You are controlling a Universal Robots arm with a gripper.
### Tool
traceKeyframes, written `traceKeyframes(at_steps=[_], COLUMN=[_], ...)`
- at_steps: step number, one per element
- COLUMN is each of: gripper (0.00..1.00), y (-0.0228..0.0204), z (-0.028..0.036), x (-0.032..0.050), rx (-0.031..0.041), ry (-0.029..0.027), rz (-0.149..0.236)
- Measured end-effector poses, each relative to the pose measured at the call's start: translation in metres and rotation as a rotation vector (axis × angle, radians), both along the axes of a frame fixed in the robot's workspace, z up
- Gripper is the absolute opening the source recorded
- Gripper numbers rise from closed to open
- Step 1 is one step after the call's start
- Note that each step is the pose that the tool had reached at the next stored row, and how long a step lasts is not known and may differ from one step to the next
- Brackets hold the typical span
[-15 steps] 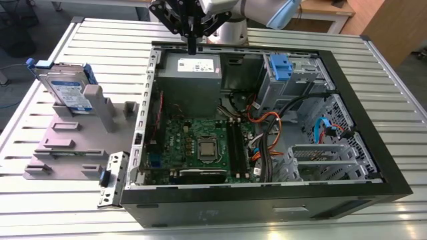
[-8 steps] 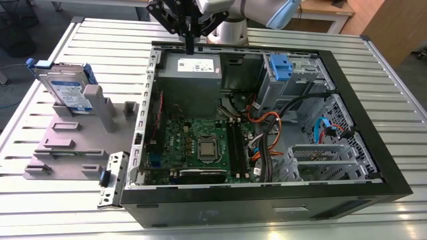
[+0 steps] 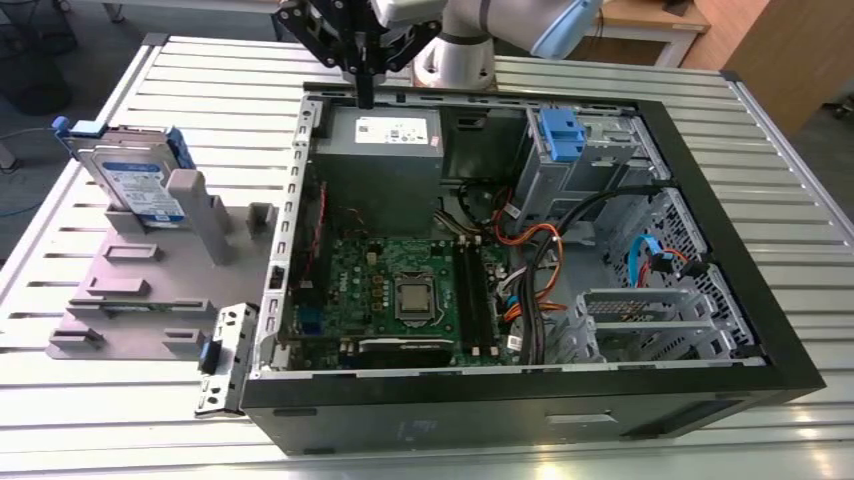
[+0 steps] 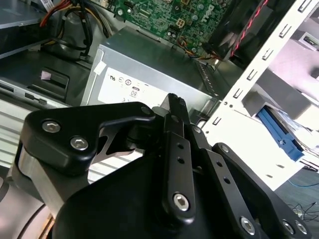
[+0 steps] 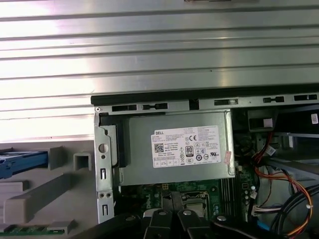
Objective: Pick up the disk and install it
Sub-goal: 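Reach for the disk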
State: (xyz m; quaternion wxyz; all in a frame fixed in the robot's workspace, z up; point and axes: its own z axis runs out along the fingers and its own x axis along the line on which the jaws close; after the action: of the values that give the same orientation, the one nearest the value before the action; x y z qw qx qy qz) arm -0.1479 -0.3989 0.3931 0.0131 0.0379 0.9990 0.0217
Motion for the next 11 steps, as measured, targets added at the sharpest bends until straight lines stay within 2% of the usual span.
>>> traceKeyframes(at_steps=[11], gripper=[0.11], y=[0.0], z=[-0.0002], x=[-0.0207], rx=[0.0], ry=[0.0], rz=[0.0])
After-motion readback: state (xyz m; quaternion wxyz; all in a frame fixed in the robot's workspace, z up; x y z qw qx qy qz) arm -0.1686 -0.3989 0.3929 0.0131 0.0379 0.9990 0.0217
